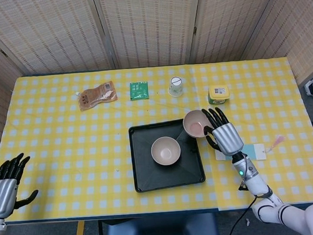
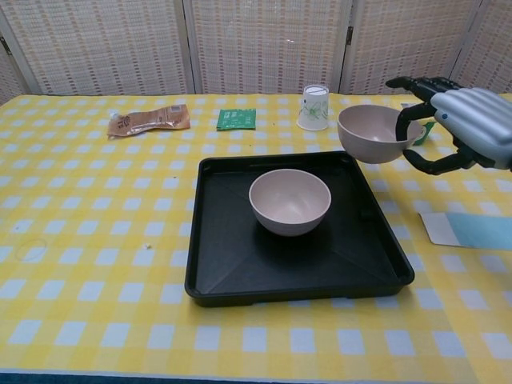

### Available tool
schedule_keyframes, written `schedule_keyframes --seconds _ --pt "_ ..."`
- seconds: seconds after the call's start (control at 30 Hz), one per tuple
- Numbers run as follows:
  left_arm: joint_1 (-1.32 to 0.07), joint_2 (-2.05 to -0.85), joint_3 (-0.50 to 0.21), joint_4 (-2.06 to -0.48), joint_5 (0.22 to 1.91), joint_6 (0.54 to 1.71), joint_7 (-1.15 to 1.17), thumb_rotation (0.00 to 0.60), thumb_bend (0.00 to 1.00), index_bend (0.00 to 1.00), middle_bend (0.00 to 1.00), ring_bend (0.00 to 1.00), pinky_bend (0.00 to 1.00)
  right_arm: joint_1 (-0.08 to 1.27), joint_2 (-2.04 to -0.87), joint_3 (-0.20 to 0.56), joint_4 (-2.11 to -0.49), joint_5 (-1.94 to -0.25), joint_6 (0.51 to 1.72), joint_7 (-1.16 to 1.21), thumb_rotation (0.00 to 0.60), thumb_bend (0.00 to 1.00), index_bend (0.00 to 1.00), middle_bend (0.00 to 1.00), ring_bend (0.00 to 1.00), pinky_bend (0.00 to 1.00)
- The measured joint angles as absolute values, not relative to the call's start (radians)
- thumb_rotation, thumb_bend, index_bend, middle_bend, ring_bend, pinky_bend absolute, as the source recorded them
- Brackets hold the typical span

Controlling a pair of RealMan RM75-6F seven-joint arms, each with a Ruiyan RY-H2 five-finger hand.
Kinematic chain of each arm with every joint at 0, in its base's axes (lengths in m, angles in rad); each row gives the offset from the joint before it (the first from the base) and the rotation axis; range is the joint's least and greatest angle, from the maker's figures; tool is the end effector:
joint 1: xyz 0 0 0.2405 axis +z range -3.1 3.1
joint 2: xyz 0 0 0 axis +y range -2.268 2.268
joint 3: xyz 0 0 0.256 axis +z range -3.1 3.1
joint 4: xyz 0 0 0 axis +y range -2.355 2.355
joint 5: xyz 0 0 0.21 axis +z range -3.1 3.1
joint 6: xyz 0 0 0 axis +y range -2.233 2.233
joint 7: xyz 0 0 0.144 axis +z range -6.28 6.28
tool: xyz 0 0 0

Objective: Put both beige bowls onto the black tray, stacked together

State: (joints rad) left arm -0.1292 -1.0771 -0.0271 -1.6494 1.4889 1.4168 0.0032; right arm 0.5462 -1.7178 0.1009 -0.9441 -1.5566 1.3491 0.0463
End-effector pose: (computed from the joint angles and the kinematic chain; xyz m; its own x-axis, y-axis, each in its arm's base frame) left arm -0.3060 0.1891 0.1576 0.4048 0.0749 0.9114 0.9144 -0.0389 -0.4029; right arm -0.2323 -0.3277 0.0045 0.4150 0.0938 0.9050 -0.8155 -0.4027 0.4157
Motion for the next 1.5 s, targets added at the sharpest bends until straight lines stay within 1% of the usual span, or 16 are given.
schedule_keyframes --seconds 0.23,0.37,0.5,0.7,0.93,1.13,1.5 --pt "-0.127 -1.073 -0.028 -1.649 1.489 1.421 -0.006 0.600 0.27 0.00 0.00 0.00 0.05 0.547 -1.687 0.065 -1.115 -1.636 1.386 -0.038 0.600 0.49 0.70 0.08 0.02 0.00" --pt "-0.125 -1.069 -0.027 -1.650 1.492 1.425 -0.012 0.600 0.27 0.00 0.00 0.00 0.05 0.571 -1.705 0.058 -1.152 -1.665 1.370 -0.082 0.600 0.49 0.70 0.08 0.02 0.00" --pt "-0.122 -1.063 -0.029 -1.650 1.493 1.433 -0.026 0.600 0.27 0.00 0.00 0.00 0.05 0.592 -1.747 0.067 -1.138 -1.663 1.340 -0.106 0.600 0.49 0.70 0.08 0.02 0.00" --pt "-0.116 -1.055 -0.031 -1.648 1.491 1.442 -0.043 0.600 0.27 0.00 0.00 0.00 0.05 0.614 -1.816 0.080 -1.072 -1.647 1.305 -0.108 0.600 0.49 0.70 0.09 0.03 0.00" --pt "-0.114 -1.050 -0.033 -1.645 1.490 1.446 -0.055 0.600 0.27 0.00 0.00 0.00 0.05 0.620 -1.874 0.066 -0.990 -1.653 1.303 -0.077 0.600 0.49 0.70 0.09 0.03 0.00" --pt "-0.113 -1.049 -0.030 -1.649 1.494 1.443 -0.055 0.600 0.27 0.00 0.00 0.00 0.05 0.615 -1.892 0.054 -0.961 -1.652 1.299 -0.060 0.600 0.49 0.69 0.09 0.02 0.00" --pt "-0.112 -1.046 -0.029 -1.652 1.495 1.445 -0.057 0.600 0.27 0.00 0.00 0.00 0.05 0.609 -1.899 0.041 -0.940 -1.651 1.293 -0.058 0.600 0.49 0.59 0.06 0.01 0.00"
